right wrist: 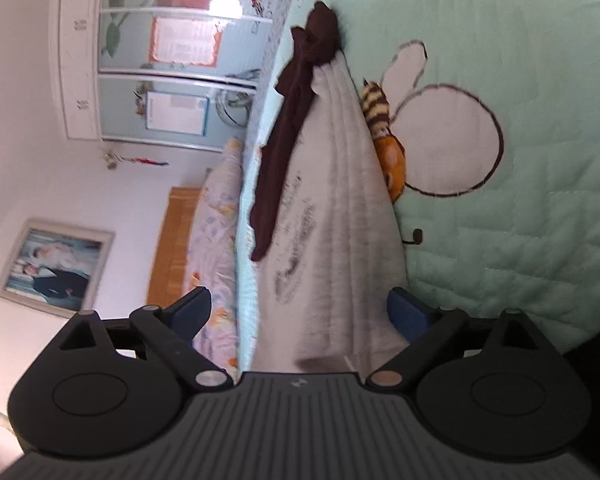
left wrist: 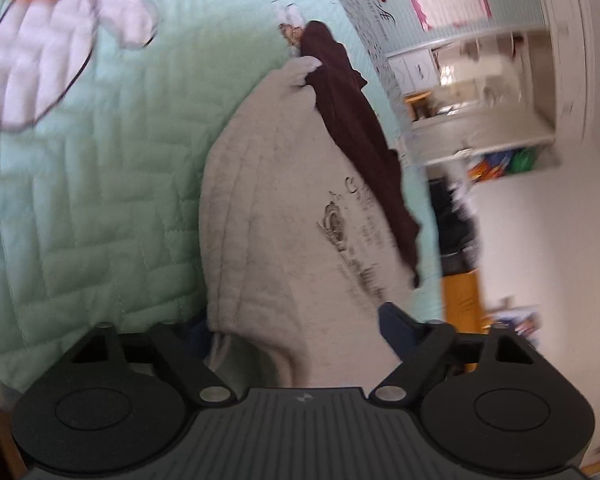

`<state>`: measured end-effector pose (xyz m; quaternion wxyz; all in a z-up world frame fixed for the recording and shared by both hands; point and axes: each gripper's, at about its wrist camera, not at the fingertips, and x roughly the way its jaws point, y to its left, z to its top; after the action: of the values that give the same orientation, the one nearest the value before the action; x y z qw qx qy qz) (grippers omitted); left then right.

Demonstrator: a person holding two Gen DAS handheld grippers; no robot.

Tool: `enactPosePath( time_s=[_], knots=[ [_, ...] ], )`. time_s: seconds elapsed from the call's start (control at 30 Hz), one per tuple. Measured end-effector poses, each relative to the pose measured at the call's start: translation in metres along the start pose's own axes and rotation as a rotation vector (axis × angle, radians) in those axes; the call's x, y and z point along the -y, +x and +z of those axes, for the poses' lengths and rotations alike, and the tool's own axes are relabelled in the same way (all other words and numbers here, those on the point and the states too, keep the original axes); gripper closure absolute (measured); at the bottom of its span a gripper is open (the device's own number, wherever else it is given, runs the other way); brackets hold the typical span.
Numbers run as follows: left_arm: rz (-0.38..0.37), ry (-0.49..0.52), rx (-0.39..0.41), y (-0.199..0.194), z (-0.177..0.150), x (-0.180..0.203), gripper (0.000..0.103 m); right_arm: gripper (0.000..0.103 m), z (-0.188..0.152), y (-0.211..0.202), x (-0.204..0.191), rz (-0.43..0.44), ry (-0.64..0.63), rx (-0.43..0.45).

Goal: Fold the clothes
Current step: 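Grasp the end of the grey folded strip with the left gripper while the right gripper grasps it too, then lift the grey strip end with both grippers and fold it over onto the rest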

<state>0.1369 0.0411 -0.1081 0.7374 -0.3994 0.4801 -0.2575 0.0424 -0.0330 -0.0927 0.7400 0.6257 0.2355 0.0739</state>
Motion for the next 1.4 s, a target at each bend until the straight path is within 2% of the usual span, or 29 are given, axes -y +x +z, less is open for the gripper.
enactPosePath(
  time_s=[0.03, 0.07, 0.1, 0.17, 0.2, 0.3, 0.37, 0.47, 0.57, 0.73, 0.8, 0.87, 0.9, 1.03, 1.1, 1.17, 1.23, 1.33, 1.37, 1.4],
  knots=[
    [0.016, 0.027, 0.001, 0.002, 0.0, 0.004, 0.057, 0.012, -0.001, 0.0, -0.001, 0.003, 0.001, 0.008],
    [0.023, 0.033, -0.001, 0.004, 0.001, 0.004, 0.075, 0.021, -0.001, 0.0, -0.002, 0.0, -0.011, 0.014],
    [0.03, 0.038, -0.003, 0.005, 0.001, 0.004, 0.075, 0.028, -0.002, 0.0, -0.005, -0.006, -0.029, 0.019],
    [0.035, 0.028, 0.005, 0.006, 0.002, 0.003, 0.077, 0.06, -0.003, 0.0, -0.008, -0.098, -0.066, 0.029],
    [0.033, 0.02, 0.006, 0.006, 0.002, 0.001, 0.077, 0.066, -0.005, -0.002, -0.009, -0.136, -0.084, 0.036],
    [0.027, -0.005, 0.005, 0.004, 0.003, -0.005, 0.077, 0.064, -0.008, -0.017, -0.017, -0.195, -0.158, 0.077],
    [0.028, -0.016, 0.003, 0.0, -0.001, -0.009, 0.076, 0.041, -0.006, -0.027, -0.025, -0.263, -0.218, 0.116],
    [0.027, -0.029, 0.002, -0.005, -0.008, -0.013, 0.076, 0.033, 0.0, -0.035, -0.021, -0.279, -0.216, 0.137],
    [0.025, -0.034, 0.001, -0.008, -0.009, -0.014, 0.075, 0.027, 0.006, -0.029, -0.011, -0.241, -0.18, 0.087],
    [0.02, -0.052, -0.001, -0.008, -0.01, -0.019, 0.074, 0.027, 0.002, -0.007, -0.004, -0.202, -0.171, -0.02],
    [0.015, -0.051, -0.001, -0.009, -0.01, -0.02, 0.074, 0.034, 0.001, -0.007, -0.004, -0.208, -0.174, -0.023],
    [0.009, -0.051, 0.001, -0.009, -0.01, -0.022, 0.074, 0.073, 0.0, -0.009, -0.001, -0.235, -0.167, -0.036],
    [0.006, -0.055, 0.002, -0.009, -0.01, -0.024, 0.074, 0.078, -0.001, -0.011, 0.001, -0.255, -0.16, -0.038],
    [0.001, -0.065, 0.009, -0.012, -0.013, -0.027, 0.075, 0.078, -0.006, -0.018, 0.003, -0.249, -0.138, -0.018],
    [-0.002, -0.072, 0.012, -0.012, -0.013, -0.028, 0.075, 0.07, -0.008, -0.018, 0.003, -0.237, -0.136, -0.011],
    [-0.008, -0.084, 0.014, -0.013, -0.013, -0.03, 0.075, 0.046, -0.011, -0.016, 0.003, -0.196, -0.126, -0.03],
    [-0.015, -0.1, 0.016, -0.014, -0.014, -0.032, 0.075, 0.043, -0.015, -0.014, 0.001, -0.184, -0.132, -0.049],
    [-0.019, -0.11, 0.026, -0.015, -0.015, -0.033, 0.076, 0.049, -0.018, -0.013, -0.001, -0.212, -0.146, -0.046],
    [-0.019, -0.108, 0.034, -0.016, -0.015, -0.032, 0.077, 0.064, -0.019, -0.013, -0.002, -0.231, -0.151, -0.044],
    [-0.018, -0.105, 0.041, -0.018, -0.016, -0.031, 0.077, 0.073, -0.019, -0.012, -0.003, -0.25, -0.156, -0.043]
  ],
)
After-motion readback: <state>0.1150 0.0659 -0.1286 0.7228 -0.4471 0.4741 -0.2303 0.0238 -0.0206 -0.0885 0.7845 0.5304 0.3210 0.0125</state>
